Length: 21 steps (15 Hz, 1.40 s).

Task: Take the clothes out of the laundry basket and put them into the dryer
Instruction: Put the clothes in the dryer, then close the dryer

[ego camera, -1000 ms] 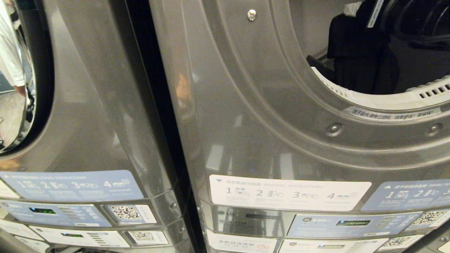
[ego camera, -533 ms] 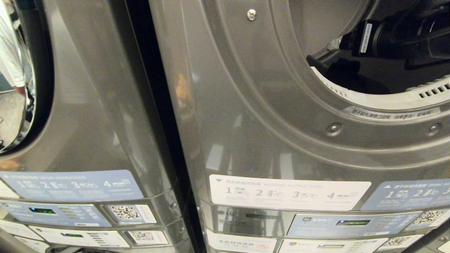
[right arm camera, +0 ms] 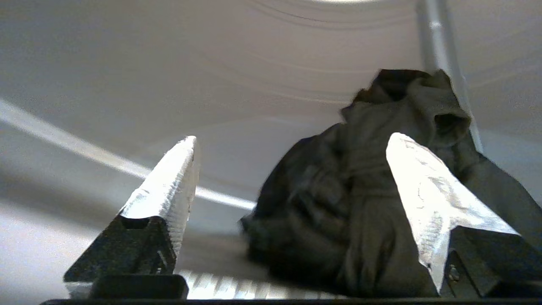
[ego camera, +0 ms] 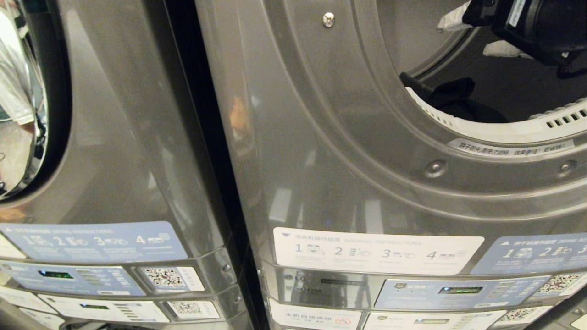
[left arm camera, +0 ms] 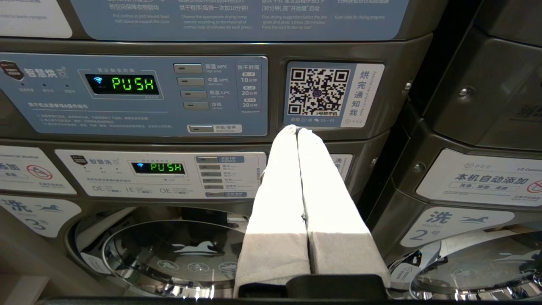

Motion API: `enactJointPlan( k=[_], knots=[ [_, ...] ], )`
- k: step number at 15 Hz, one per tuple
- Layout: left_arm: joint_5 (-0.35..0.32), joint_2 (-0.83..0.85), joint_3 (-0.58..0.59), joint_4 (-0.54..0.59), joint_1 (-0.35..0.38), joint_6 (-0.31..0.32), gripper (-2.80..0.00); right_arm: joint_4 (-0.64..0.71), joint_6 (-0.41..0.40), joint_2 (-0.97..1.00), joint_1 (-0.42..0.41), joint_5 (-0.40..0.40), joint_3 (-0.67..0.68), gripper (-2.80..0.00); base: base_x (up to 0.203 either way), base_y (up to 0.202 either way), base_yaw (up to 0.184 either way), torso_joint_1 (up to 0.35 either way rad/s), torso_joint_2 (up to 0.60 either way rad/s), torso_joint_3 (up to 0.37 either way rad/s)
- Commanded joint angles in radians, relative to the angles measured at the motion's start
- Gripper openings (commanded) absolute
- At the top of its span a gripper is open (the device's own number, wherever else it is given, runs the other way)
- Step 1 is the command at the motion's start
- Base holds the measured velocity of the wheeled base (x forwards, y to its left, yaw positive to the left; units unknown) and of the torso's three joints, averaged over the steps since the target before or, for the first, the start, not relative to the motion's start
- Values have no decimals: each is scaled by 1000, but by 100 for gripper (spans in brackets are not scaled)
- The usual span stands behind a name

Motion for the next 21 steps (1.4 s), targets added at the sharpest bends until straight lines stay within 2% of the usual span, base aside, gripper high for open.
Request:
enactJointPlan(
  k=[1,5,9,10,11,13,14,16,17,21],
  knots=[
    [0,0,0,0,0,0,-280,-6,-18,-107,9,-2,69,-280,0,0,0,0,0,0],
    [0,0,0,0,0,0,-280,-47,-133,-313,3,2,305,-280,0,0,0,0,0,0],
    [0,0,0,0,0,0,-280,-248,-293,-589,-22,60,703,-280,0,0,0,0,0,0],
    [0,0,0,0,0,0,-280,-288,-326,-669,-63,101,793,-280,0,0,0,0,0,0],
    [0,0,0,0,0,0,-280,-311,-342,-720,-139,151,858,-280,0,0,0,0,0,0],
    [0,0,1,0,0,0,-280,-334,-346,-784,-344,259,974,-280,0,0,0,0,0,0],
    [0,0,1,0,0,0,-280,-328,-339,-841,-401,294,1046,-280,0,0,0,0,0,0],
    [0,0,1,0,0,0,-280,-252,-358,-956,-430,327,1129,-280,0,0,0,0,0,0],
    [0,0,0,0,0,0,-280,-218,-374,-994,-442,319,1179,-280,0,0,0,0,0,0],
    [0,0,0,0,0,0,-280,-214,-425,-1136,-457,161,1435,-280,0,0,0,0,0,0]
  ],
)
